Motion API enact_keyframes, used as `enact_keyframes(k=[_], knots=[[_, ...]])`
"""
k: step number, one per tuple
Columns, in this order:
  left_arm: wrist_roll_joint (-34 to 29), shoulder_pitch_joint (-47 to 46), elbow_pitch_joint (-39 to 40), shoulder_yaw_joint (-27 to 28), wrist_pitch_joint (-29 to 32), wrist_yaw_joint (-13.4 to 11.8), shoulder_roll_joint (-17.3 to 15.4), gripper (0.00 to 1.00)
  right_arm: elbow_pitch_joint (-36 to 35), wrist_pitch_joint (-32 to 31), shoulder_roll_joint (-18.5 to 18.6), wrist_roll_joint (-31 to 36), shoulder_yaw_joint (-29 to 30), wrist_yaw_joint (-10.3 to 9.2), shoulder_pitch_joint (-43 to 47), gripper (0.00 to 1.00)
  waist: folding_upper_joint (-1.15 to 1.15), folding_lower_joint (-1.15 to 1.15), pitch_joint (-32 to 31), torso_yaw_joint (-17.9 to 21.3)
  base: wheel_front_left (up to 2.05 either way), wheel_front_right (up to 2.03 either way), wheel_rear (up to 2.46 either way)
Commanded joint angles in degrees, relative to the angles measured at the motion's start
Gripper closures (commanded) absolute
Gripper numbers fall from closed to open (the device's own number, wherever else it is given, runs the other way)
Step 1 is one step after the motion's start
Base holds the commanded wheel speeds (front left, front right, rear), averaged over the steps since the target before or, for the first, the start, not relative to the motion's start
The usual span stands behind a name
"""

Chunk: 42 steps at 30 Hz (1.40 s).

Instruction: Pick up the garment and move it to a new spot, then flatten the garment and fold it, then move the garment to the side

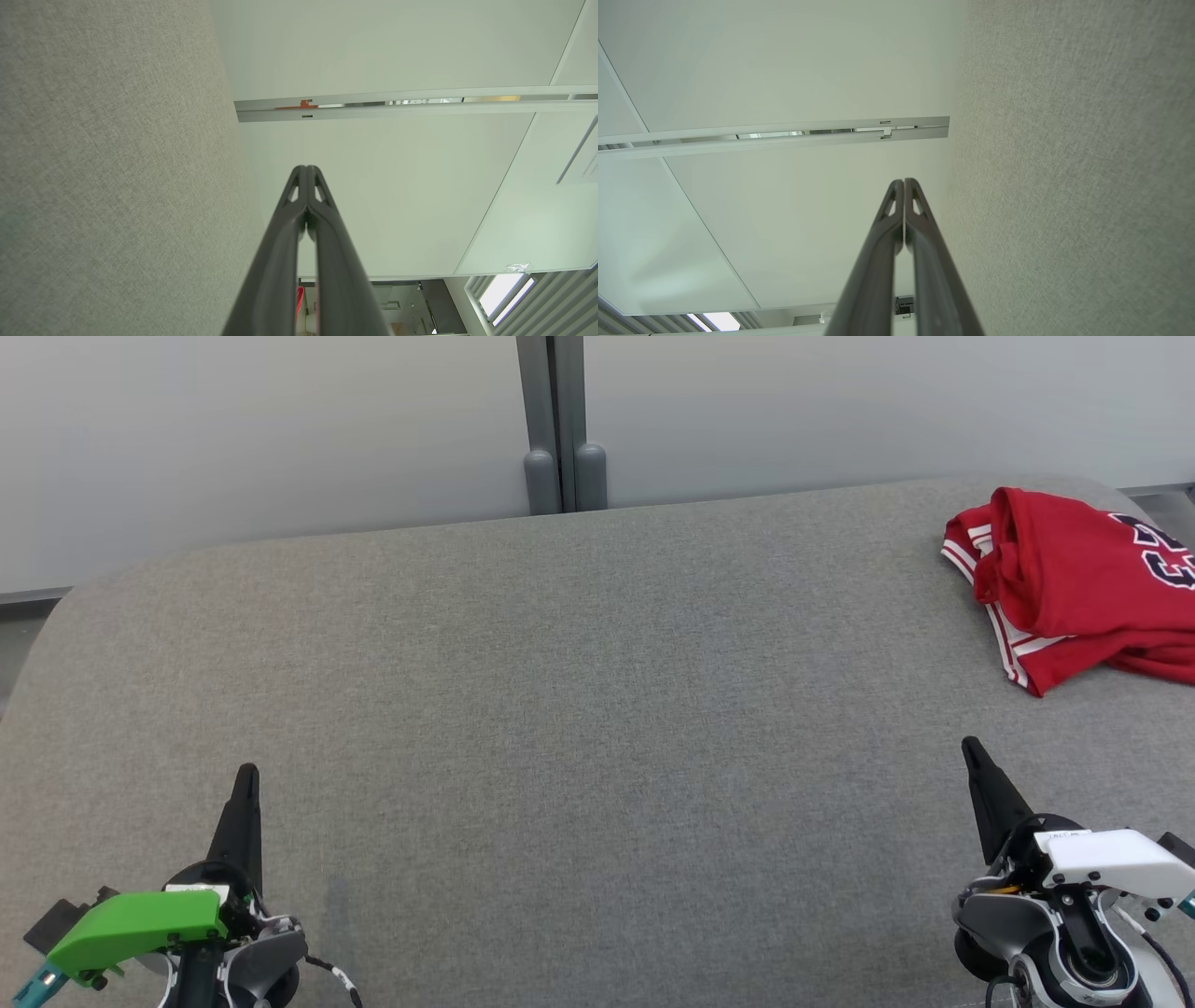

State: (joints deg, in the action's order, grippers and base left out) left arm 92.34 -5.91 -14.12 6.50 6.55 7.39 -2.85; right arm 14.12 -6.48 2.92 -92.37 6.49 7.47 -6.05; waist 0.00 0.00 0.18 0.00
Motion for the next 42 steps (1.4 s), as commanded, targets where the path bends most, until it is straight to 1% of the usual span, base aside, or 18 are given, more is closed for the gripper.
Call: enact_keyframes(k=[1, 42], knots=[[0.2, -0.7, 0.1, 0.1, 0.2, 0.2, 0.0, 1.0, -0.2, -0.2, 0.1, -0.1, 0.1, 0.04, -0.4, 1.0, 0.0, 0.0, 0.0, 0.0, 0.0, 0.0, 0.0], [0.2, -0.6, 0.1, 0.1, 0.2, 0.2, 0.0, 1.0, -0.2, -0.2, 0.0, -0.1, 0.2, 0.04, -0.4, 1.0, 0.0, 0.0, 0.0, 0.0, 0.0, 0.0, 0.0]])
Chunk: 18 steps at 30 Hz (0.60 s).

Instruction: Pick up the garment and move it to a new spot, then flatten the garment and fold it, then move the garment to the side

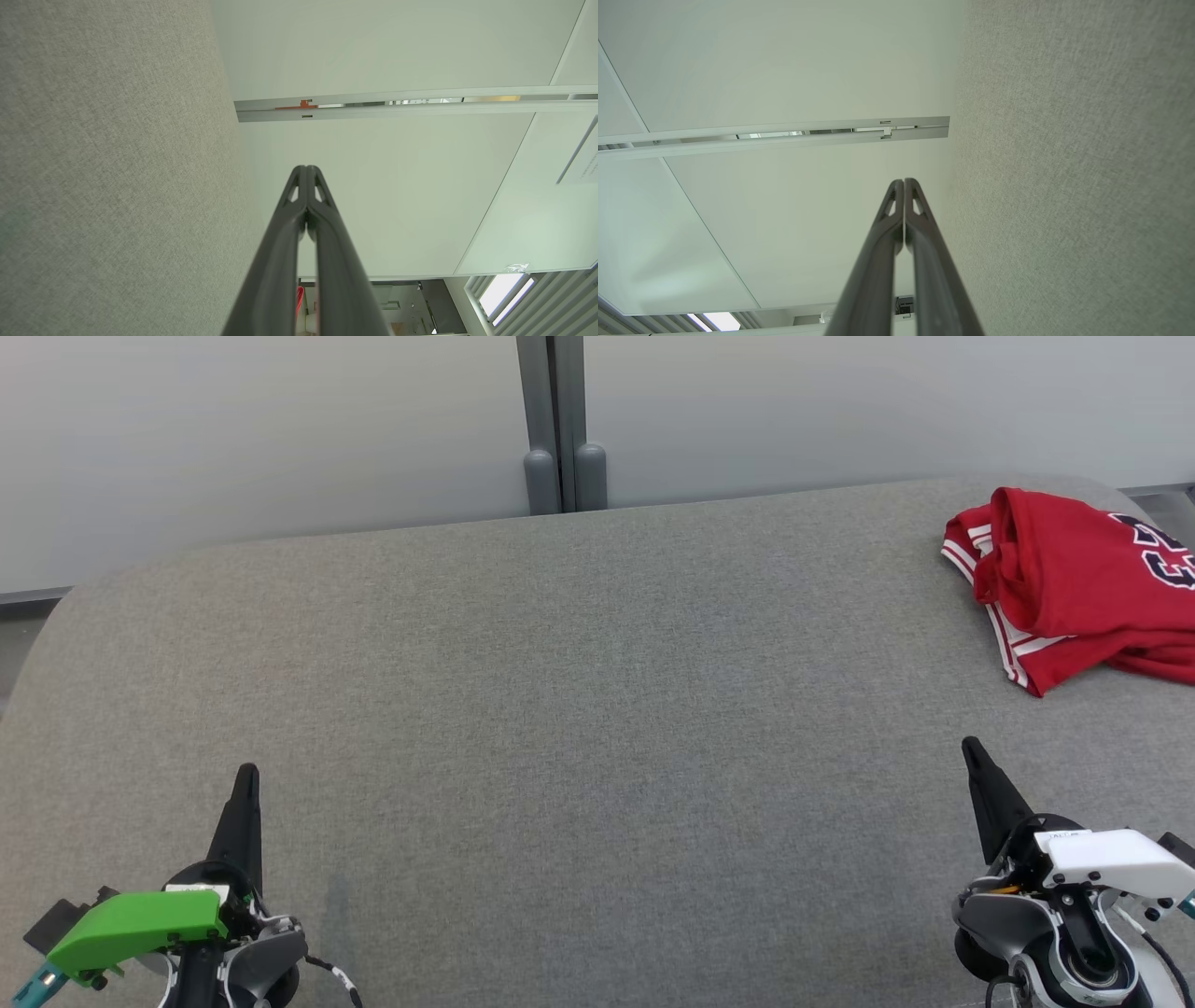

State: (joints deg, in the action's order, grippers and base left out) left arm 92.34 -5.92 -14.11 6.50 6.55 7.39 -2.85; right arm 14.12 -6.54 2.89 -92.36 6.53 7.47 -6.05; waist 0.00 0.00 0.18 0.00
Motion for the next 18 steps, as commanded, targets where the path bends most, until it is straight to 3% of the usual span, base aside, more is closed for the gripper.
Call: enact_keyframes(k=[1, 18], knots=[[0.2, -0.6, 0.1, 0.1, 0.2, 0.2, 0.0, 1.0, -0.2, -0.2, 0.0, -0.1, 0.1, 0.04, -0.4, 1.0, 0.0, 0.0, 0.0, 0.0, 0.0, 0.0, 0.0], [0.2, -0.6, 0.1, 0.1, 0.2, 0.2, 0.0, 1.0, -0.2, -0.2, 0.0, -0.1, 0.1, 0.04, -0.4, 1.0, 0.0, 0.0, 0.0, 0.0, 0.0, 0.0, 0.0]])
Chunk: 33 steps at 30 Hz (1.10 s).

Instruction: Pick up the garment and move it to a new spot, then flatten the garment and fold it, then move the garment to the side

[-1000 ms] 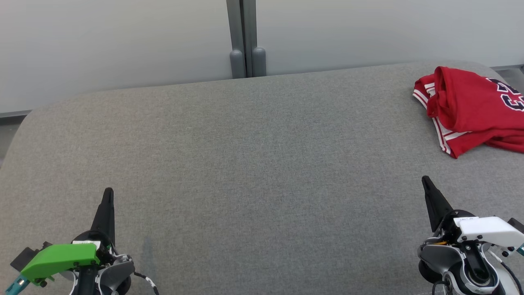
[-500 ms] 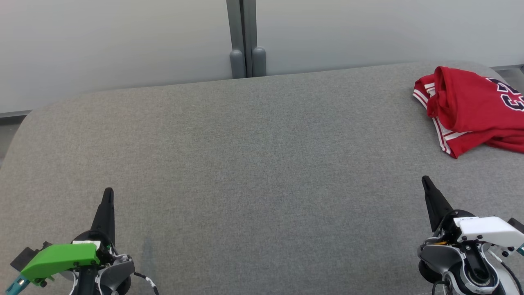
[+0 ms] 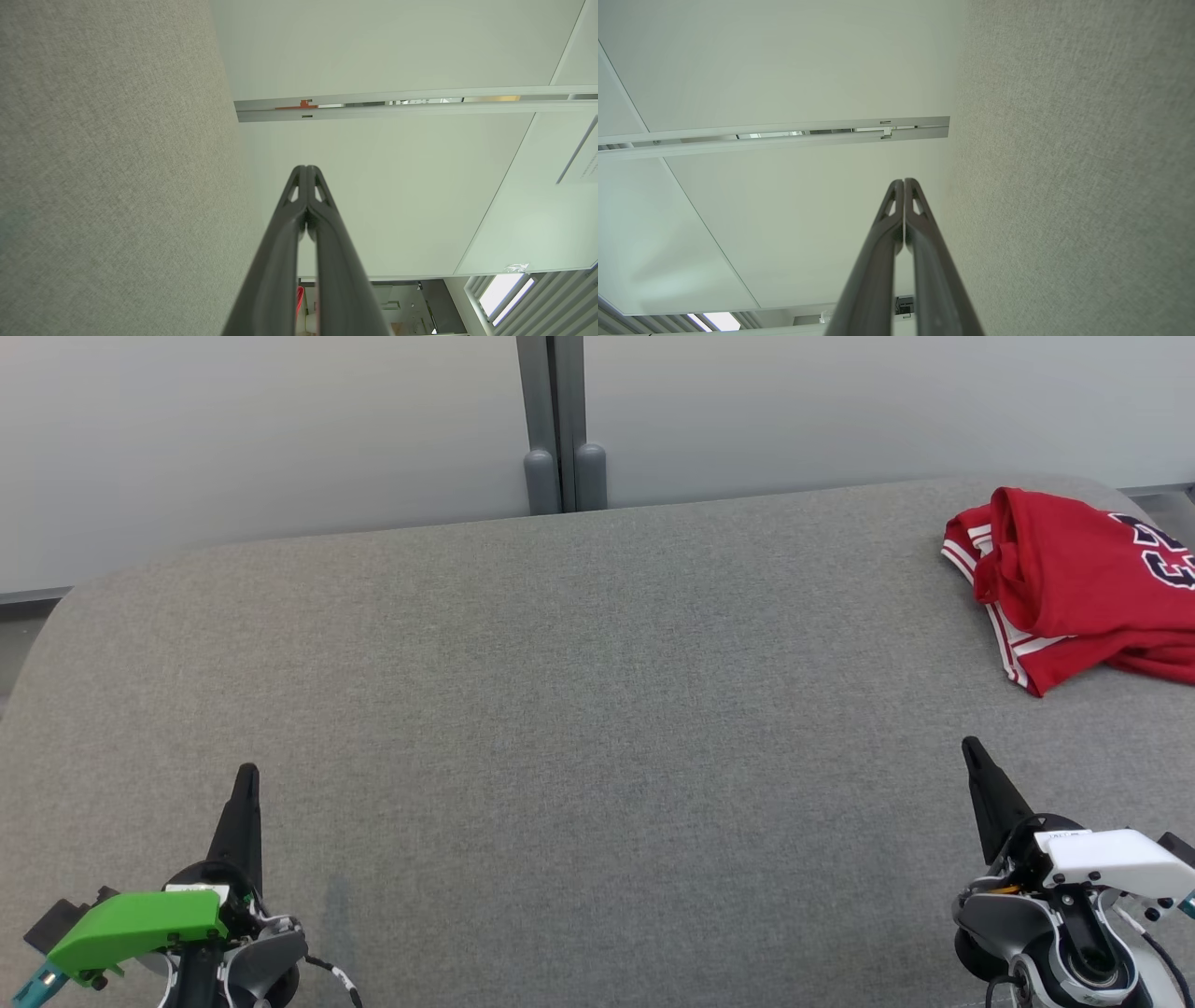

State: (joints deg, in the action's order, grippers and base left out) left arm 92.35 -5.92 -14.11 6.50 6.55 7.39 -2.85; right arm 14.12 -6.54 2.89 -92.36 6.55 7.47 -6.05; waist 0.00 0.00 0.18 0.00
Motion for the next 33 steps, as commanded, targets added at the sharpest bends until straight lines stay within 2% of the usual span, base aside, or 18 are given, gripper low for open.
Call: enact_keyframes(k=[1, 33], knots=[[0.1, -0.6, 0.1, 0.1, 0.2, 0.2, 0.0, 1.0, -0.2, -0.2, 0.0, -0.1, 0.1, 0.04, -0.4, 1.0, 0.0, 0.0, 0.0, 0.0, 0.0, 0.0, 0.0], [0.1, -0.6, 0.1, 0.1, 0.2, 0.2, 0.0, 1.0, -0.2, -0.2, 0.0, 0.0, 0.1, 0.04, -0.4, 1.0, 0.0, 0.0, 0.0, 0.0, 0.0, 0.0, 0.0]])
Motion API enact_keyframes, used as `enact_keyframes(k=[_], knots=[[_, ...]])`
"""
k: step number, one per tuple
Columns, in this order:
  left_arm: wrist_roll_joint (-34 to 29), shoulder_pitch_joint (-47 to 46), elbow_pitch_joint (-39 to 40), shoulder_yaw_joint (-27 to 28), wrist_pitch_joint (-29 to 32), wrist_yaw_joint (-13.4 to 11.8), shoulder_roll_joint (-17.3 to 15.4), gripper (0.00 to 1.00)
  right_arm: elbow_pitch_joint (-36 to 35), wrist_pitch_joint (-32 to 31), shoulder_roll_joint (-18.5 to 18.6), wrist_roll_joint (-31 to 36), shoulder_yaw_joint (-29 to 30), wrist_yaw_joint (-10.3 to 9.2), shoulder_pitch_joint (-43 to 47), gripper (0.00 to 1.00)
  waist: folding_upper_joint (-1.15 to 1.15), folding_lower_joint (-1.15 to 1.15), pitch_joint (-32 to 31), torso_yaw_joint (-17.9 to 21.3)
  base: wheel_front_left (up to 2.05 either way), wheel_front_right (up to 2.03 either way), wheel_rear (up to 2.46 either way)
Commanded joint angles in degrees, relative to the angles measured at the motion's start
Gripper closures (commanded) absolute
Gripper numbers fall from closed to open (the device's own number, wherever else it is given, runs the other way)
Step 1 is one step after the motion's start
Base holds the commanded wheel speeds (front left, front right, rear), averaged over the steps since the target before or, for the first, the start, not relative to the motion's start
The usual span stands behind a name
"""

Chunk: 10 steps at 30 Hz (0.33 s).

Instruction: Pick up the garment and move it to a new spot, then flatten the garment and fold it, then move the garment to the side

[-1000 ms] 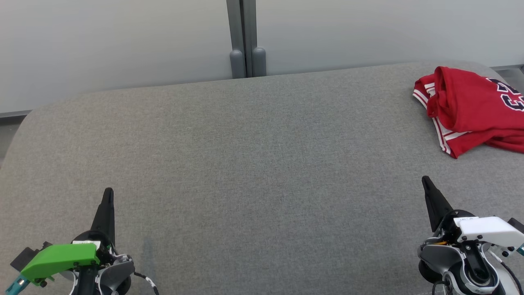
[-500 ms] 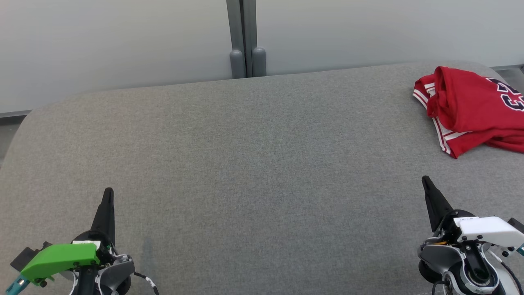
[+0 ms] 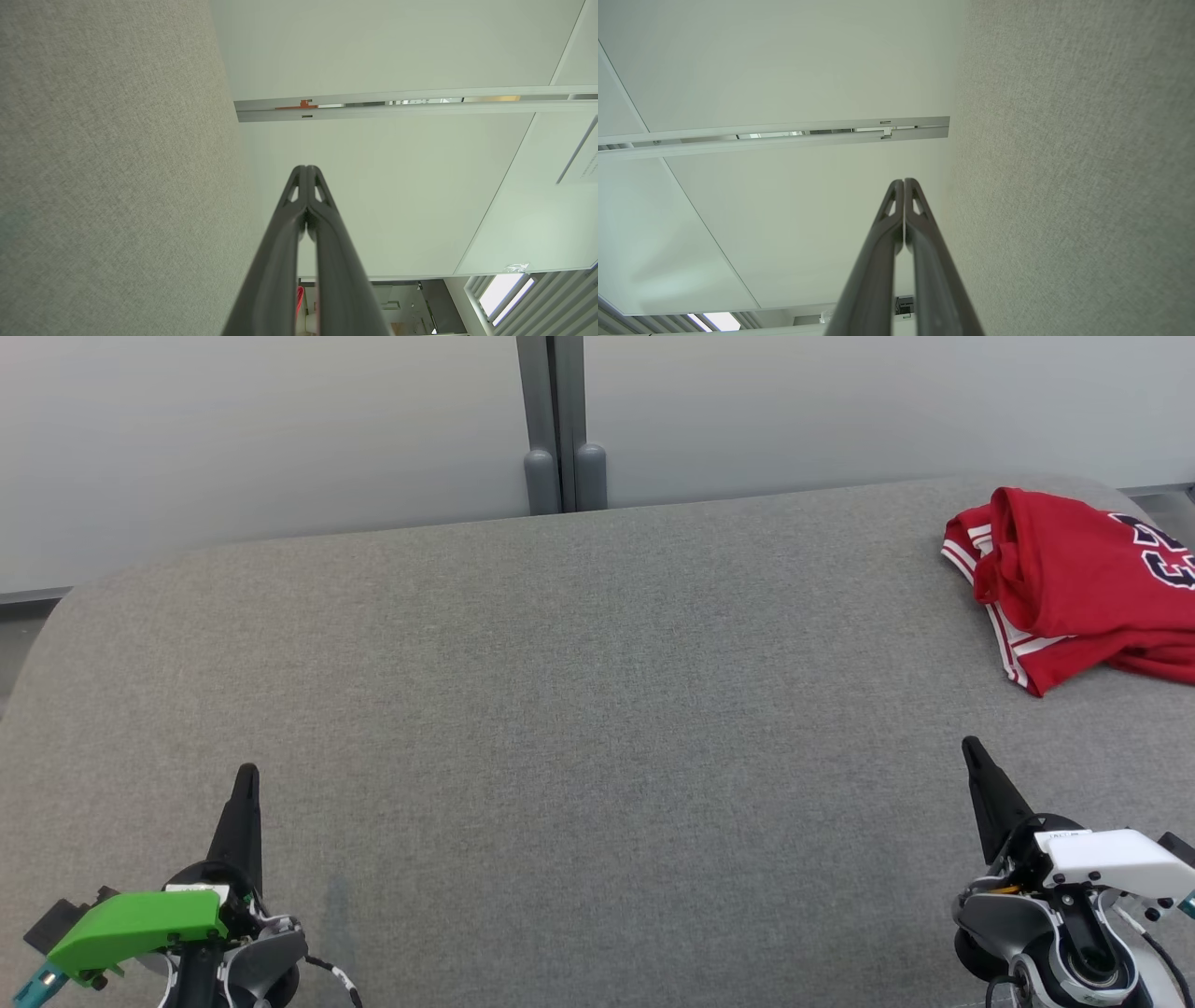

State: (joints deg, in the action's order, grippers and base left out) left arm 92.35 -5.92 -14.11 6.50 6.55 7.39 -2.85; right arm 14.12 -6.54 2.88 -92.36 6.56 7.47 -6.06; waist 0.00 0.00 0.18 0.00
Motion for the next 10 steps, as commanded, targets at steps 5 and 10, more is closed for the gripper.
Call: enact_keyframes(k=[5, 10], knots=[[0.1, -0.6, 0.1, 0.1, 0.2, 0.2, 0.0, 1.0, -0.2, -0.2, 0.0, 0.0, 0.1, 0.04, -0.3, 1.0, 0.0, 0.0, 0.0, 0.0, 0.0, 0.0, 0.0], [0.1, -0.6, 0.1, 0.1, 0.2, 0.2, 0.0, 1.0, -0.2, -0.2, 0.0, 0.0, 0.1, 0.04, -0.3, 1.0, 0.0, 0.0, 0.0, 0.0, 0.0, 0.0, 0.0]])
